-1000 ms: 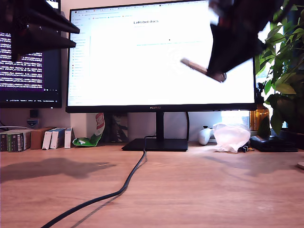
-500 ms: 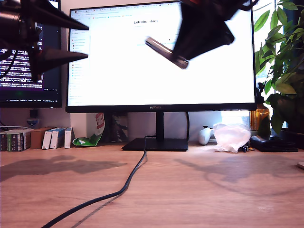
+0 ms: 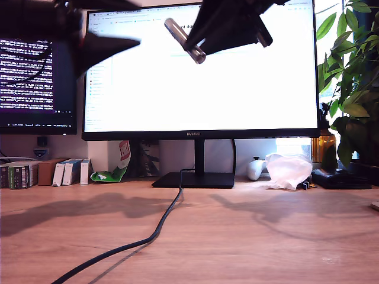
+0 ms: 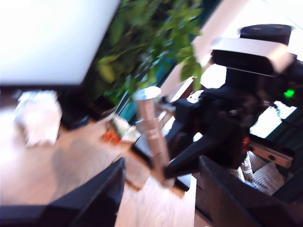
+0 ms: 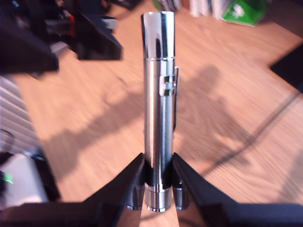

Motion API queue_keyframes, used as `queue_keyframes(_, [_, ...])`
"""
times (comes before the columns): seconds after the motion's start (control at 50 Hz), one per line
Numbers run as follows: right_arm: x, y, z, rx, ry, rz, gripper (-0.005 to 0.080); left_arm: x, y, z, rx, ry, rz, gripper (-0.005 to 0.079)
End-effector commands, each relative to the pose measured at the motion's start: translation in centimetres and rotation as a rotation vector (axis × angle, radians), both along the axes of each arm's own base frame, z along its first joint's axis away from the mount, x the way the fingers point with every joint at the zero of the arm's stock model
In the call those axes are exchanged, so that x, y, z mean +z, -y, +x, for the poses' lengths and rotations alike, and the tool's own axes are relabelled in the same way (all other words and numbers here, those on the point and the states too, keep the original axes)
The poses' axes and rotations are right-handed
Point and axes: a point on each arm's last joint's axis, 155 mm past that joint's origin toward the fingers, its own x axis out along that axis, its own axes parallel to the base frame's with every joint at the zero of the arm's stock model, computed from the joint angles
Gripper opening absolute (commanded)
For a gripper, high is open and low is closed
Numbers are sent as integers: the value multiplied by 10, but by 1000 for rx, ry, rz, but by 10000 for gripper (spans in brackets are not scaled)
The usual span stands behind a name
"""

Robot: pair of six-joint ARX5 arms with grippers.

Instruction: Pick the metallic laser pointer with your right arm, pass it to your left arm, then place it down to the left side of the table

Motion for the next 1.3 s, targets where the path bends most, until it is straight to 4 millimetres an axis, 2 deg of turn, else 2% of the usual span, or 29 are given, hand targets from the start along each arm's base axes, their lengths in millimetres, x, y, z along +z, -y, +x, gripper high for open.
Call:
queue_keyframes(0.0, [7,-12,-4,27,10,28,-13,-1,6,0,-7,10,-3,446])
queue_keyframes(0.28, [22,-35,-16,81,27,95,-13,0,11,2,14,27,-6,430])
queue_keyframes(0.62, [26,-52,-32,135,36,112,-13,5,11,4,26,59,-14,423])
queue_keyframes(0.9, [27,-58,-39,155,41,115,-13,9,9,9,59,79,-23,212])
queue_keyframes(1.06, [30,-59,-37,155,52,123,-13,10,7,18,109,77,-28,-31])
queue_keyframes(1.18, [31,-60,-37,156,57,127,-4,10,5,21,127,76,-29,-20])
queue_keyframes(1.28, [33,-62,-38,162,65,133,73,10,6,21,126,75,-29,-21])
